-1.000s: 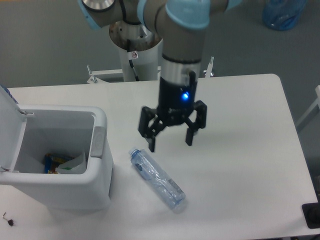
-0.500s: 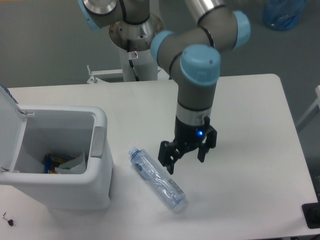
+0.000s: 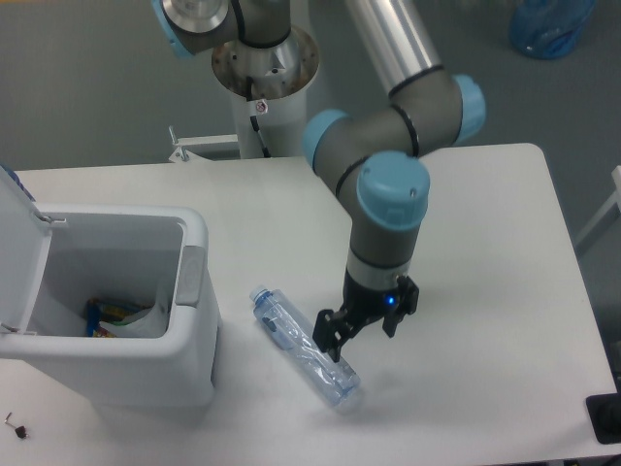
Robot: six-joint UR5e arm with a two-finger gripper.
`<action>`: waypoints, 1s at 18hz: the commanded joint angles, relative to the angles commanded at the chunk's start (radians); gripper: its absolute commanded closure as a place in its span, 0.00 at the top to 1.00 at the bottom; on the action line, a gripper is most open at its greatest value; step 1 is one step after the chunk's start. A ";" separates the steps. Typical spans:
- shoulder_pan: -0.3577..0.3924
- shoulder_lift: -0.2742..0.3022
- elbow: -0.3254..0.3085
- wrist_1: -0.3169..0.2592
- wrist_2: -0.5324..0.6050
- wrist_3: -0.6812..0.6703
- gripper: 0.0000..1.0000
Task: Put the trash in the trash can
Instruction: 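Move the open gripper over the clear water bottle and lower it, then close the gripper around the bottle's middle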
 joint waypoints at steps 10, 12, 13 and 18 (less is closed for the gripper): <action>-0.045 -0.109 0.060 0.035 0.071 -0.060 1.00; -0.046 -0.123 0.063 0.035 0.074 -0.060 1.00; -0.046 -0.124 0.063 0.035 0.075 -0.060 1.00; -0.046 -0.135 0.060 0.035 0.084 -0.060 1.00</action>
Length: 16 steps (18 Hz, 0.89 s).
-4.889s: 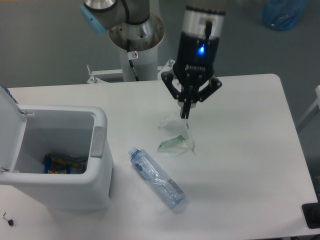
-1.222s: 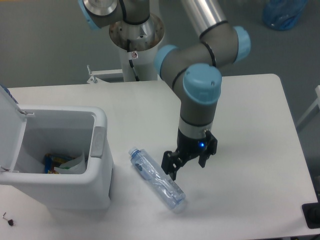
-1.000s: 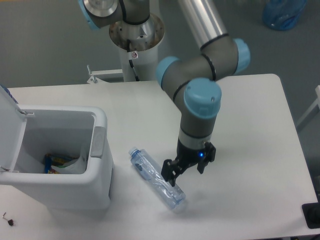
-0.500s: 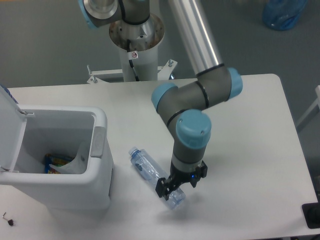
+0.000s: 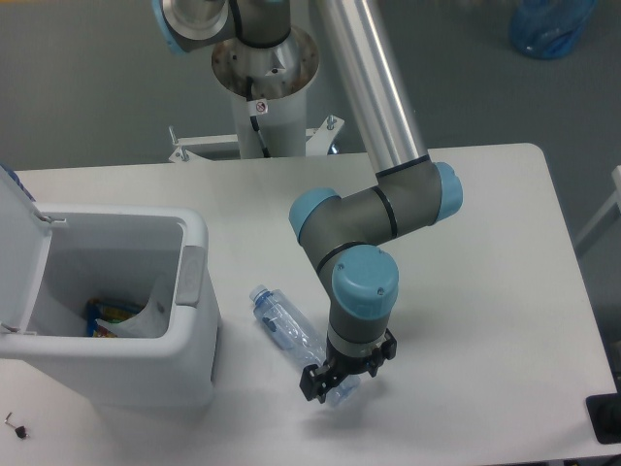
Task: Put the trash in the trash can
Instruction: 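Close the gripper around the bottle's middle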
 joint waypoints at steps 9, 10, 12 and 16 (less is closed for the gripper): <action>-0.015 -0.037 0.015 0.000 0.023 -0.009 1.00; -0.015 -0.038 0.015 0.000 0.028 -0.014 1.00; -0.020 -0.040 0.017 0.000 0.034 -0.020 1.00; -0.021 -0.038 0.015 0.000 0.034 -0.021 0.89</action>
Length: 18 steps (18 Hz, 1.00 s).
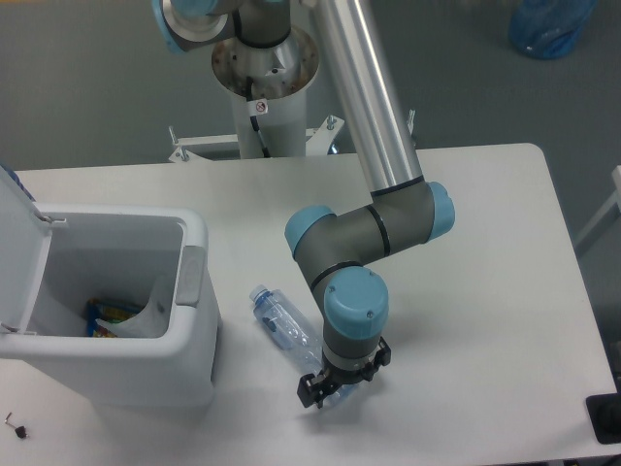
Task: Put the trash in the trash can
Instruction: 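Close the gripper around the bottle's middle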
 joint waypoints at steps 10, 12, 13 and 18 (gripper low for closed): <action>0.000 0.008 -0.008 0.000 0.002 0.000 0.71; -0.002 0.008 -0.009 -0.002 0.006 0.000 0.67; -0.002 0.011 -0.009 -0.002 0.018 0.000 0.67; -0.005 0.014 -0.008 0.000 0.028 0.000 0.63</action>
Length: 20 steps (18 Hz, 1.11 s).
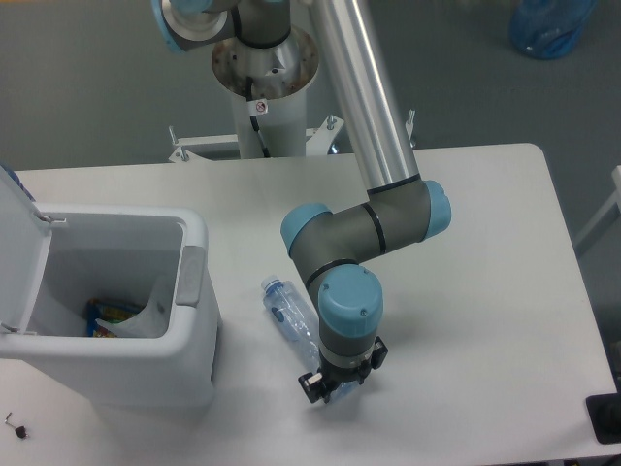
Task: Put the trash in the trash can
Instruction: 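Close the gripper around the bottle's middle, then lift the bottle and carry it over the trash bin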
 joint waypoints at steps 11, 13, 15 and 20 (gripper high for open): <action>-0.002 0.006 0.000 -0.002 0.011 0.006 0.62; -0.002 0.017 0.000 0.000 0.009 0.009 0.60; -0.002 0.021 0.002 -0.002 0.009 0.011 0.60; -0.002 0.041 0.002 -0.002 0.009 0.015 0.60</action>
